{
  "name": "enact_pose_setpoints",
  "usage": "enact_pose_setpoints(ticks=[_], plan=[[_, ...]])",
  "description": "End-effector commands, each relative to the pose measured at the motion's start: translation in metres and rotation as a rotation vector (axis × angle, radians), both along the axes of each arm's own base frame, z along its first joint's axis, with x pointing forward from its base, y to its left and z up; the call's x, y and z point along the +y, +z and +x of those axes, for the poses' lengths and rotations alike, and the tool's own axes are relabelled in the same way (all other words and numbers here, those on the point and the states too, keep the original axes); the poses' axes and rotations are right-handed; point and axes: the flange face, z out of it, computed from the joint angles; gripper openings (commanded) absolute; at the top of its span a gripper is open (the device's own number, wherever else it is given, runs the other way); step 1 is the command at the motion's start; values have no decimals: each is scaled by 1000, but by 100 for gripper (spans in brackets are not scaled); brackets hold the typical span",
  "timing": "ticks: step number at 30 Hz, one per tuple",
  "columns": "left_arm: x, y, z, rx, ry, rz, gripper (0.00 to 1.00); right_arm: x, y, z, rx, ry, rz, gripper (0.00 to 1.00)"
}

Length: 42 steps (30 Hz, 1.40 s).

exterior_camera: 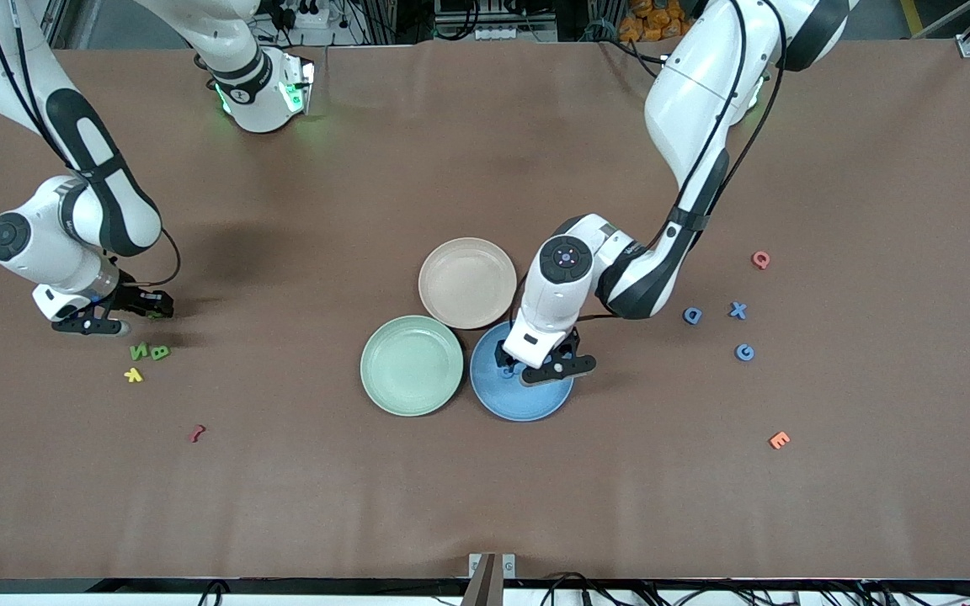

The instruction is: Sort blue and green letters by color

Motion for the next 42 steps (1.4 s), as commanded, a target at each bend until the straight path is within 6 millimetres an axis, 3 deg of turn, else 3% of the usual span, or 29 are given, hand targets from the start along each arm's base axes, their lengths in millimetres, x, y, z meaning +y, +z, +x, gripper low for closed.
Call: enact_pose_setpoints(ticks=[1, 8, 13, 21, 25, 33, 38, 42], plan=[[29, 28, 13, 38, -76, 90, 100, -1, -3, -1, -9, 2, 11, 59], [82, 47, 14, 121, -151, 140, 100, 0, -6, -1, -6, 4, 12, 57], [134, 64, 6, 154, -283, 133, 100, 0, -6, -1, -6, 4, 12, 54], [207, 68, -10, 161, -498, 125, 100, 2, -6, 0, -8, 6, 13, 29], [232, 66, -19, 167, -597, 144, 100, 2, -6, 0, -8, 6, 13, 19], [249, 46, -35, 202, -801, 218, 100, 4, -1, 2, -11, 8, 14, 12], [279, 20, -60, 162, -826, 246, 100, 11, 10, 6, -17, 16, 20, 8], [302, 9, -78, 103, -801, 224, 100, 24, 20, 15, 0, 25, 40, 5]])
